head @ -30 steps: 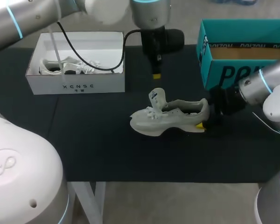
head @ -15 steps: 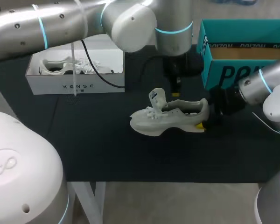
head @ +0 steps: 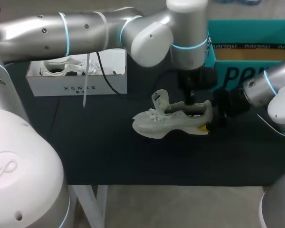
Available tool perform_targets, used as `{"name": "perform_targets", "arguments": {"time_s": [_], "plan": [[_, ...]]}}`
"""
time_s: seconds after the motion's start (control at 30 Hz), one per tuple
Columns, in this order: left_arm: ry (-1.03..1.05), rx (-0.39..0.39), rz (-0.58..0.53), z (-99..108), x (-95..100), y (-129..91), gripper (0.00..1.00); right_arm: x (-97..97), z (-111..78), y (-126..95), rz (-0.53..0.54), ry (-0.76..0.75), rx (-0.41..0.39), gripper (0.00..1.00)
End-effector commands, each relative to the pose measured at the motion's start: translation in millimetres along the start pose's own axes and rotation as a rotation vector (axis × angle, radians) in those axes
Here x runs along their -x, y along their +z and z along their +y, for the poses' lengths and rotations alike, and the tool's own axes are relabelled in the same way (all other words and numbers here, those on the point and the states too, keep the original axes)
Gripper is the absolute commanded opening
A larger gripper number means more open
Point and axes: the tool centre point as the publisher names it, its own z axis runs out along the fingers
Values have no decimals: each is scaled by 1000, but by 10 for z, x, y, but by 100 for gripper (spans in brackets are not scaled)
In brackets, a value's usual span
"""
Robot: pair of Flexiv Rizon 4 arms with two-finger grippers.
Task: Take the shoe out of the shoebox, open the shoe tongue, remove and reinsert the insole, then place the shoe into the shoebox
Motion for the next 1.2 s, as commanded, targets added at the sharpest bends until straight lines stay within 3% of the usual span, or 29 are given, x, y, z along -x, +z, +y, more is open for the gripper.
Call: {"name": "perform_targets", "arguments": {"time_s": [0.03,0.4,0.77,1.03,1.2], "plan": [[0,30,17,-29,5,182,0,2,-8,7,-2,-1,-2,0],[-17,7,71,55,34,337,0,2,-8,7,-2,-1,-2,0],[-32,68,114,193,39,540,0,2,-8,7,-2,-1,-2,0],[-21,11,75,183,-35,279,0,2,-8,7,-2,-1,-2,0],[-3,33,71,151,63,326,0,2,-8,7,-2,-1,-2,0]]}}
